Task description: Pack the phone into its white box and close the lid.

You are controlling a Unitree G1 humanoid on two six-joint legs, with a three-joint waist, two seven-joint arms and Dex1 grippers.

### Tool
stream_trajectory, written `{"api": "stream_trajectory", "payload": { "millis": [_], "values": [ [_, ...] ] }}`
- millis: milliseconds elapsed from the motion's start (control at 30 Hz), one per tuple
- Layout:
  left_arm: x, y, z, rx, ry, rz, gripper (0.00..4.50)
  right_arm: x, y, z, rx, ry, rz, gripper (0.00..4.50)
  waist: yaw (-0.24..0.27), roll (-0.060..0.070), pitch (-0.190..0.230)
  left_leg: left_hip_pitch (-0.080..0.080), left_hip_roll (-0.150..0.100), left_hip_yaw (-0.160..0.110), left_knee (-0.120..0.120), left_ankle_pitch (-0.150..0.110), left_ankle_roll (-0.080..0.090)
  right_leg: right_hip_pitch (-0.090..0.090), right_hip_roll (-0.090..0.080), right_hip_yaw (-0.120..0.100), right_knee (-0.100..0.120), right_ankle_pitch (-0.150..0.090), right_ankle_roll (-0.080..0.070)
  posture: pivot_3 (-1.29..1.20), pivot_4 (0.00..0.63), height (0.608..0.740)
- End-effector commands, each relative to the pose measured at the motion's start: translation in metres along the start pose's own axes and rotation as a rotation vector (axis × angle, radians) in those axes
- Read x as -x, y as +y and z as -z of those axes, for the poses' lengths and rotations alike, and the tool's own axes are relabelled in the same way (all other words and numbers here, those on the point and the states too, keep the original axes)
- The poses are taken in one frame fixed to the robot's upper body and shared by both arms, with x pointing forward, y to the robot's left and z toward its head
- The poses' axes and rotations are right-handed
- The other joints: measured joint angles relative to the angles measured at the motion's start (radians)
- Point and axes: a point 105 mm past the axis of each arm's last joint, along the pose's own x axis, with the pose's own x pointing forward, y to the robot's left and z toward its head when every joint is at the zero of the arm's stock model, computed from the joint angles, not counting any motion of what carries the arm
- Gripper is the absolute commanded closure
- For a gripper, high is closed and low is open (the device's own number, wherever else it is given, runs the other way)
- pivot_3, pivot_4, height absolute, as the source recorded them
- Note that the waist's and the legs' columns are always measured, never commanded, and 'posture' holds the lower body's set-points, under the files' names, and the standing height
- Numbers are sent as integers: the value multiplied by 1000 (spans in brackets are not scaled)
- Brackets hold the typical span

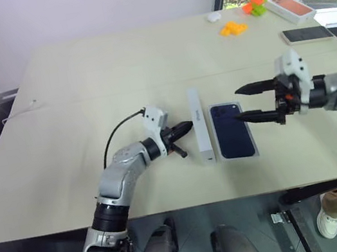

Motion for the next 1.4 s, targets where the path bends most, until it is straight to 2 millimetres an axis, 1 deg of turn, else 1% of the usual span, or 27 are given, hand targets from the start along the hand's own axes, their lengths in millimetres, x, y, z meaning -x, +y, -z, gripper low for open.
{"api": "stream_trajectory", "payload": {
  "millis": [33,167,267,433,667,900,967,1033,1133,1200,1300,1400],
  "values": [
    [-6,-6,-9,-36,-24,28,4500,15,-8,5,-20,38,-9,17,-1,0,0,0,0,0,0,0,0,0,0,0,0,0,0,0,150,740],
    [-11,-10,-6,-29,-16,50,4500,22,-4,23,51,112,-20,17,0,0,0,0,0,0,0,0,0,0,0,0,0,0,0,0,150,740],
    [-17,-15,-4,-32,-13,72,4500,27,-4,32,56,158,-20,17,3,0,0,0,0,0,0,0,0,0,0,0,0,0,0,0,150,740],
    [-33,-27,4,-27,4,126,4500,39,-12,43,109,239,-2,17,4,0,0,0,0,0,1,0,0,1,0,0,0,0,0,0,150,740],
    [-53,-34,7,-27,2,173,4500,44,-16,48,135,282,7,17,3,0,0,1,0,0,1,0,0,1,0,0,0,0,0,0,150,740],
    [-64,-34,6,-33,-5,183,4500,45,-22,47,151,291,26,17,-1,0,0,1,0,0,2,1,-1,1,0,0,2,0,0,0,150,740],
    [-65,-31,0,-23,-25,162,4500,42,-24,47,145,275,36,17,-1,1,0,1,0,0,2,1,-1,1,0,0,2,0,0,0,150,740],
    [-62,-29,-7,-49,-45,145,4500,39,-24,48,146,274,43,17,-1,0,0,1,-1,0,2,1,-1,2,0,0,2,0,0,0,150,740],
    [-52,-19,-17,-39,-72,100,4500,33,-29,44,133,236,73,17,-4,1,0,2,0,0,2,1,-1,1,0,0,2,0,0,0,150,740],
    [-41,-13,-21,-37,-80,75,4500,30,-38,38,113,197,121,17,-6,1,0,2,0,0,2,1,-2,1,0,0,3,0,0,0,150,740],
    [-28,-5,-23,-48,-70,33,4500,28,-41,38,132,200,134,798,-2,1,-1,3,0,-1,2,1,-2,1,0,0,4,0,0,0,150,740],
    [-16,6,-22,-72,-60,-25,4500,24,-42,43,161,216,143,2288,1,1,-1,3,0,-1,2,2,-2,2,0,0,4,0,0,0,150,740]
  ]
}}
